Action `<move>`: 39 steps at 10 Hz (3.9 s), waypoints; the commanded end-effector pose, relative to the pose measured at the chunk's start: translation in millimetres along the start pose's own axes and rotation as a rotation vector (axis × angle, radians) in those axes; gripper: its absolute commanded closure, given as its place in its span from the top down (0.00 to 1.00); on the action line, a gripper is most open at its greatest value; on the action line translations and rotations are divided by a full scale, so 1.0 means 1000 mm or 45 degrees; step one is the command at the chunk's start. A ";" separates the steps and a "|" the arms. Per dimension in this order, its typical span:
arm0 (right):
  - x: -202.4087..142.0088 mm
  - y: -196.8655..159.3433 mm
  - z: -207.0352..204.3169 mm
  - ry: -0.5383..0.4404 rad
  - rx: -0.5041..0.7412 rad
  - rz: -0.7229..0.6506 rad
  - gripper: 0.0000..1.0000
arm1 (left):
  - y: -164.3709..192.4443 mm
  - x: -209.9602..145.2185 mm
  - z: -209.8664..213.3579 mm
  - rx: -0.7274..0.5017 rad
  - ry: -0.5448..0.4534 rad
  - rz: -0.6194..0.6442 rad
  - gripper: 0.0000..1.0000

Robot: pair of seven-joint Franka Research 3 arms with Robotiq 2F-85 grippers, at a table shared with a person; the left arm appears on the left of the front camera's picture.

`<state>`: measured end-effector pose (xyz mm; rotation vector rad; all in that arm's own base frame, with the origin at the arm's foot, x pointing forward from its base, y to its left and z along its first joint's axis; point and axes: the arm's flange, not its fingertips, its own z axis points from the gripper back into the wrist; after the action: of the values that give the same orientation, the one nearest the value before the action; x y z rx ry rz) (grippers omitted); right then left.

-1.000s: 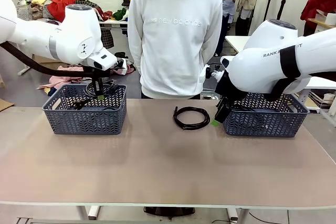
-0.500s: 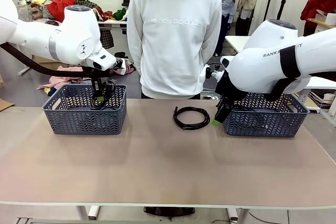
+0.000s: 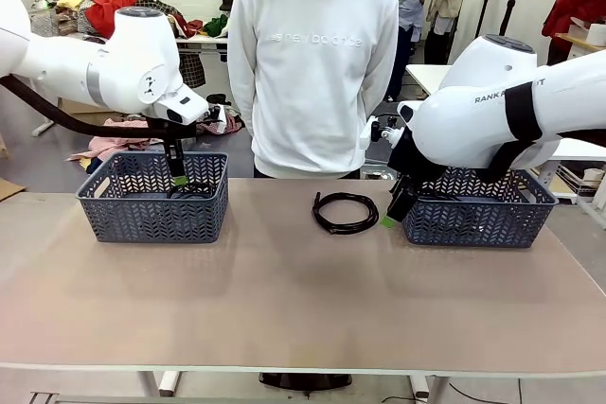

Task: Organize the cables according to human instructions.
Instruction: Pick up a bundle of cables and place it in the basket indicated by the human.

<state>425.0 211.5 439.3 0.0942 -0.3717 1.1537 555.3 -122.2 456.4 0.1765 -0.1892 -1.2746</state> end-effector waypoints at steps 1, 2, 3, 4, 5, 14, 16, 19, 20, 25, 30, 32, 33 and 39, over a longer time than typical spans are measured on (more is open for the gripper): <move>0.000 -0.001 0.001 -0.002 -0.010 -0.003 1.00 | 0.003 -0.004 0.006 -0.061 -0.028 -0.004 1.00; 0.000 -0.001 0.001 -0.002 -0.010 -0.003 1.00 | 0.003 -0.003 0.006 -0.070 -0.028 -0.001 0.98; 0.000 -0.001 0.001 -0.002 -0.010 -0.003 1.00 | 0.003 -0.003 0.006 -0.076 -0.029 0.005 1.00; 0.000 -0.001 0.001 -0.002 -0.010 -0.003 1.00 | 0.002 -0.003 0.007 -0.079 -0.037 0.011 1.00; 0.000 -0.001 0.001 -0.002 -0.010 -0.003 1.00 | 0.001 -0.003 0.007 -0.082 -0.045 0.016 1.00; 0.000 -0.001 0.001 -0.002 -0.010 -0.003 1.00 | -0.001 0.000 0.003 -0.061 -0.014 0.031 1.00; 0.000 -0.001 0.001 -0.002 -0.010 -0.003 1.00 | -0.010 0.010 0.012 -0.074 -0.072 0.051 1.00; 0.000 -0.001 0.001 -0.002 -0.010 -0.003 1.00 | -0.047 0.019 0.039 -0.080 -0.198 0.074 1.00; 0.000 -0.001 0.001 -0.002 -0.010 -0.003 1.00 | -0.061 0.019 0.045 -0.084 -0.228 0.071 1.00; 0.000 -0.001 0.001 -0.002 -0.010 -0.003 1.00 | -0.125 0.020 0.054 -0.129 -0.415 0.033 1.00; 0.000 -0.001 0.001 -0.002 -0.010 -0.003 1.00 | -0.132 0.031 0.057 -0.127 -0.378 0.057 1.00; 0.000 -0.001 0.001 -0.002 -0.010 -0.003 1.00 | -0.132 0.031 0.057 -0.127 -0.378 0.057 1.00; 0.000 -0.001 0.001 -0.002 -0.010 -0.003 1.00 | -0.132 0.031 0.057 -0.127 -0.378 0.057 1.00; 0.000 -0.001 0.001 -0.002 -0.010 -0.003 1.00 | -0.132 0.031 0.057 -0.127 -0.378 0.057 1.00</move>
<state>425.0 211.6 439.2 0.0942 -0.3715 1.1538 426.1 -191.7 481.0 -0.1037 -0.3816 -1.2619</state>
